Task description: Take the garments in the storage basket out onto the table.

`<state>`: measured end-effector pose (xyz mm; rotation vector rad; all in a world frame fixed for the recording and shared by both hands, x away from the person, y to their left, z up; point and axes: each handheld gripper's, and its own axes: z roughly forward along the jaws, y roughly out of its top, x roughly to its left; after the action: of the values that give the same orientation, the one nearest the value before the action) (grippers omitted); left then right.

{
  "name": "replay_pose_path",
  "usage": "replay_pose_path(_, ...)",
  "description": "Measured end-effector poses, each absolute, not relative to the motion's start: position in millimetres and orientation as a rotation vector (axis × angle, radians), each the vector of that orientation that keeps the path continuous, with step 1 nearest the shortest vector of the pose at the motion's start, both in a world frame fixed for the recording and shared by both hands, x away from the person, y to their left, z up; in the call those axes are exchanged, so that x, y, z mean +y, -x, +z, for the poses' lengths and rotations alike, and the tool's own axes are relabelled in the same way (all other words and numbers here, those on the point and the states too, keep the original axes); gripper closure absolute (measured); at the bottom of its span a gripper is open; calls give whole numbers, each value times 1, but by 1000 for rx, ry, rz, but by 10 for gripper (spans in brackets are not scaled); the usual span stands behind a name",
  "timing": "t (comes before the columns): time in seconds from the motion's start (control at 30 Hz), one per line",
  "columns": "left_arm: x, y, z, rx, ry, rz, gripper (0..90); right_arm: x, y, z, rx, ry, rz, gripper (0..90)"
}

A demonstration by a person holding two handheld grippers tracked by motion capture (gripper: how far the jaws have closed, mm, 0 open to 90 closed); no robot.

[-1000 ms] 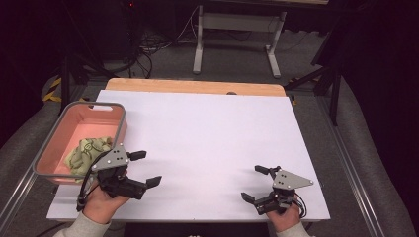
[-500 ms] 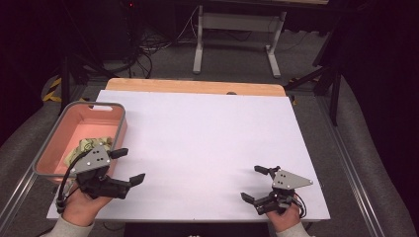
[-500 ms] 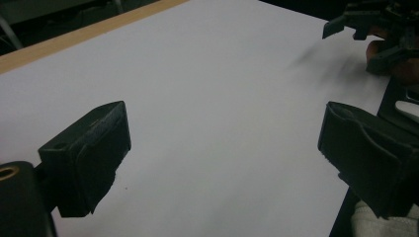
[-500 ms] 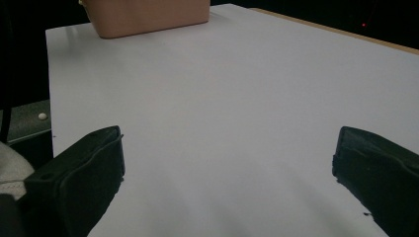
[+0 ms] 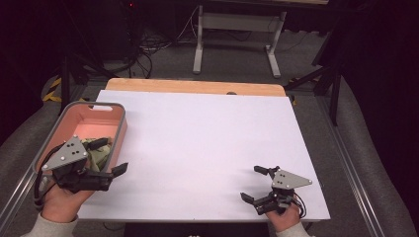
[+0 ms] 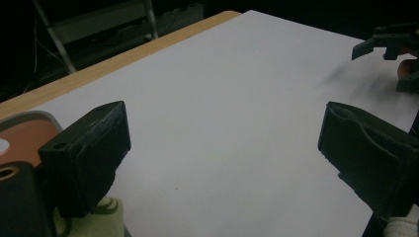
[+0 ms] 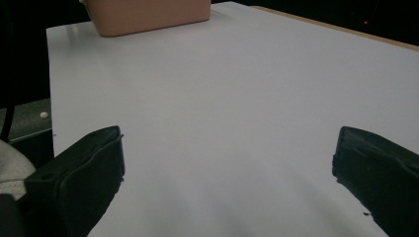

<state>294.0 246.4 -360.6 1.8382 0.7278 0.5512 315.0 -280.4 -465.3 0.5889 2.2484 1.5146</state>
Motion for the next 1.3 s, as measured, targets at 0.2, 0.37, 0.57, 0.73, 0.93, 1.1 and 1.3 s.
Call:
replay_pose_path(0.2,256,-292,-357,750,-1806,572,64,-280,-315,-466,2253,-589,1512,2)
replay_pose_path(0.37,264,-291,-354,775,-1779,609,57,-280,-315,-466,2253,-589,1511,2)
replay_pose_path(0.57,271,-291,-353,801,-1766,632,55,-280,-315,-466,2254,-590,1511,3)
replay_pose_path(0.73,278,-292,-354,840,-1754,648,37,-280,-315,-466,2254,-590,1509,3)
replay_pose_path(0.93,287,-293,-355,900,-1752,676,7,-280,-315,-466,2255,-588,1513,3)
replay_pose_path(1.1,292,-294,-356,932,-1747,652,2,-281,-315,-466,2248,-591,1520,2)
replay_pose_path(1.3,297,-295,-359,961,-1791,656,2,-281,-315,-466,2249,-592,1520,3)
